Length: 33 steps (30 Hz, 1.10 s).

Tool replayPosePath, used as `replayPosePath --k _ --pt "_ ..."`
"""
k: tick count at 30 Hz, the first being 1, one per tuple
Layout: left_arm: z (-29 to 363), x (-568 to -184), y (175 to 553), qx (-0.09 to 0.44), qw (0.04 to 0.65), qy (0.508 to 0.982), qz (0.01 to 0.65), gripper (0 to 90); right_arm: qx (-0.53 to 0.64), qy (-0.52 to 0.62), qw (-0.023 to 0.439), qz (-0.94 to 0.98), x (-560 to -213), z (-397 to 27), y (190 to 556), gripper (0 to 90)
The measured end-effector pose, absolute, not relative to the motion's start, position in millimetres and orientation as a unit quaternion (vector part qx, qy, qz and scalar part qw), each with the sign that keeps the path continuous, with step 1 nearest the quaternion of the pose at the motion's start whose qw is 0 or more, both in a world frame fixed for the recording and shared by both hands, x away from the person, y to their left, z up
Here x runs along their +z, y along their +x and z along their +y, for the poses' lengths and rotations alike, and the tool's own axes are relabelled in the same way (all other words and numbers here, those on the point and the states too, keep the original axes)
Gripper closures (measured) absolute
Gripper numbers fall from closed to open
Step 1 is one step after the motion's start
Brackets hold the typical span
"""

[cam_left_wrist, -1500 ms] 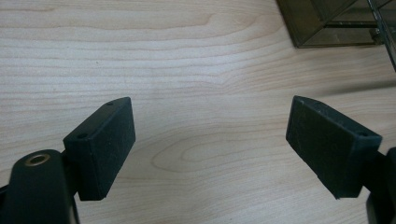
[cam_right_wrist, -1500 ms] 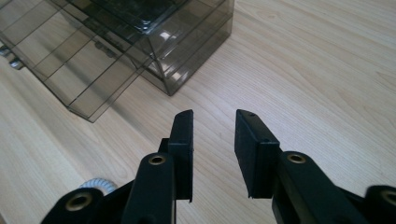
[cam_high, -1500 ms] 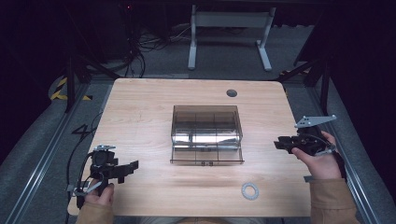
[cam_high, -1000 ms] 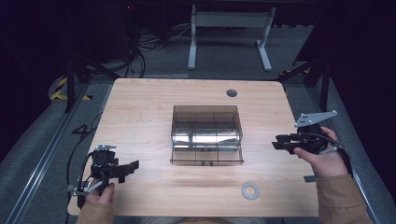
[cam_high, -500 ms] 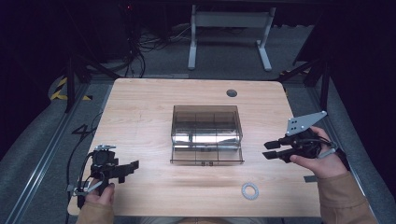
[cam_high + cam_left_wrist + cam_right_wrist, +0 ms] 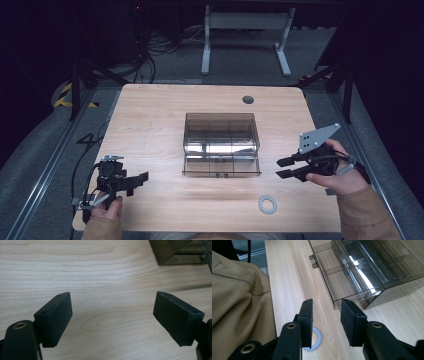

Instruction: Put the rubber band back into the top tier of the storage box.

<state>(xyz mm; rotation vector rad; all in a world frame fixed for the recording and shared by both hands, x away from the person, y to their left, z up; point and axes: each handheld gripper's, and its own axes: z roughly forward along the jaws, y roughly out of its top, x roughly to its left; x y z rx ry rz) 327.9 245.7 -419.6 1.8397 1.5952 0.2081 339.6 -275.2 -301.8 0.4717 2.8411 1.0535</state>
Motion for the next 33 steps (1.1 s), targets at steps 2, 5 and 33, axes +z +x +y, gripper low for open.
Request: replayPosePath --k 2,5,33 --pt "246.1 -419.5 327.8 0.08 0.344 0.707 0.613 16.3 0.336 0.153 0.039 0.928 -303.6 -273.1 339.5 63.0" --pt "246.4 -419.5 327.9 0.08 0.343 0.708 0.613 16.3 0.332 0.151 0.039 0.93 -306.0 -270.9 339.4 62.6" --pt "246.1 -418.9 327.1 0.08 0.345 0.707 0.613 16.3 0.292 0.152 0.016 0.944 -356.6 -254.7 334.5 61.2"
